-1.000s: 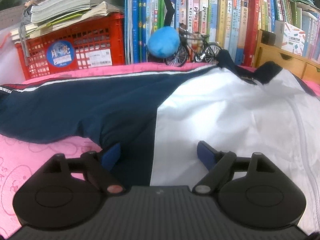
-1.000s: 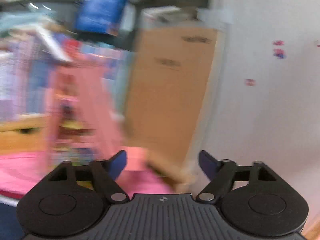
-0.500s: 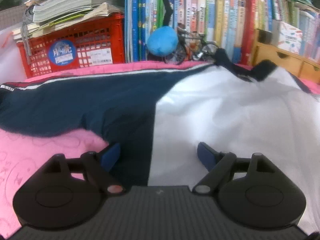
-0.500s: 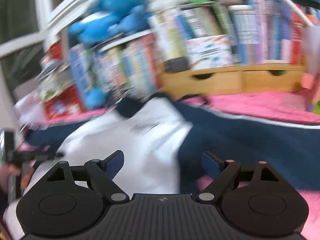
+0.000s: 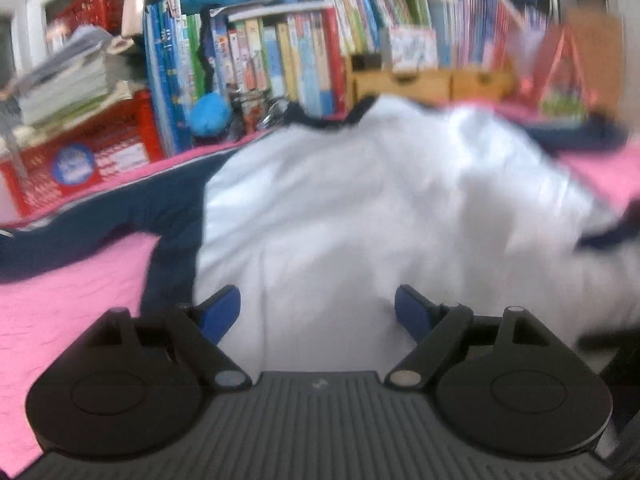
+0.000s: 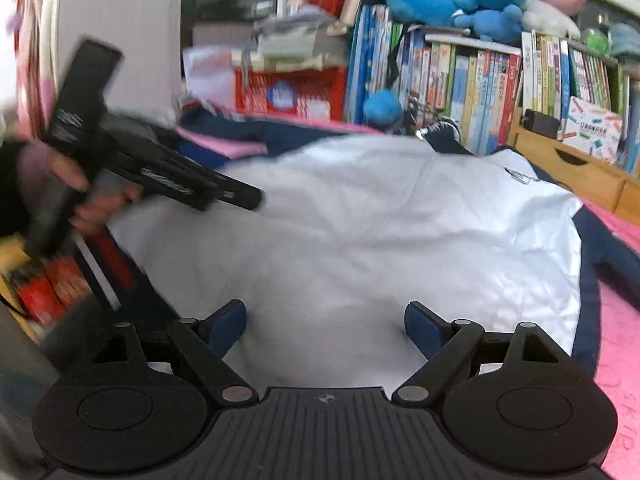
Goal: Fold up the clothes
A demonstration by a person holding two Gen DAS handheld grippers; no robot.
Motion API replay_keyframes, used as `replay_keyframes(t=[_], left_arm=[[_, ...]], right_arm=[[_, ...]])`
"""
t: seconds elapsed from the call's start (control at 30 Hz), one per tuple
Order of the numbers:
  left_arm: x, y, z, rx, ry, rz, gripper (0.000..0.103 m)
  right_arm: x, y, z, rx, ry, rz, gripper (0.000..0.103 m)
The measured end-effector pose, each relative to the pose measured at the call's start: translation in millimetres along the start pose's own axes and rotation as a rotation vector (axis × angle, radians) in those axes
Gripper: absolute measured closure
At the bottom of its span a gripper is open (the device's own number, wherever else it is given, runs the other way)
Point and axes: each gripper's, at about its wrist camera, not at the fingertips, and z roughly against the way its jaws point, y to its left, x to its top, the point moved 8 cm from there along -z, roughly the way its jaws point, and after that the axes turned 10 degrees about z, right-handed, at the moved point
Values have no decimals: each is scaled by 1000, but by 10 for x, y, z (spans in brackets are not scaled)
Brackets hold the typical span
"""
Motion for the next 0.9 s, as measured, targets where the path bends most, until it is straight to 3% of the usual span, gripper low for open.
replay_keyframes(t=[0.1,0.17,0.23,0.3,0.37,0.43,0.57,0.63,0.77,0.9], left_arm=[[-85,158,33,73,-19,13,17],[-124,308,68,134,-36,34,17],[-162,478,172,200,-46,36,18],[-217,583,319,226,-58,30,19],[-295,579,527,177,-77,21,19],[-368,479,690,117,-92,-6,19],[-515,238,1005,-7,-117,-70,19],[-578,92,1120,-47,-137,-118,19],[-675,-207,1211,-89,-177,-201,18],[-712,-493,1228,-130,-212,-231,18]], right_arm=[[-243,-223,135,-102,-5,-4,5],[-470,-544,304,-216,20,-83,3],[-705,-825,526,-386,85,-144,4],[-812,-909,789,-498,110,-149,15],[-790,-724,991,-512,97,-87,15],[-706,-368,1067,-458,75,2,14],[-562,428,952,-335,26,241,6],[-504,662,803,-324,7,322,6],[-368,671,607,-415,-26,341,7],[-90,409,649,-531,-95,297,6]])
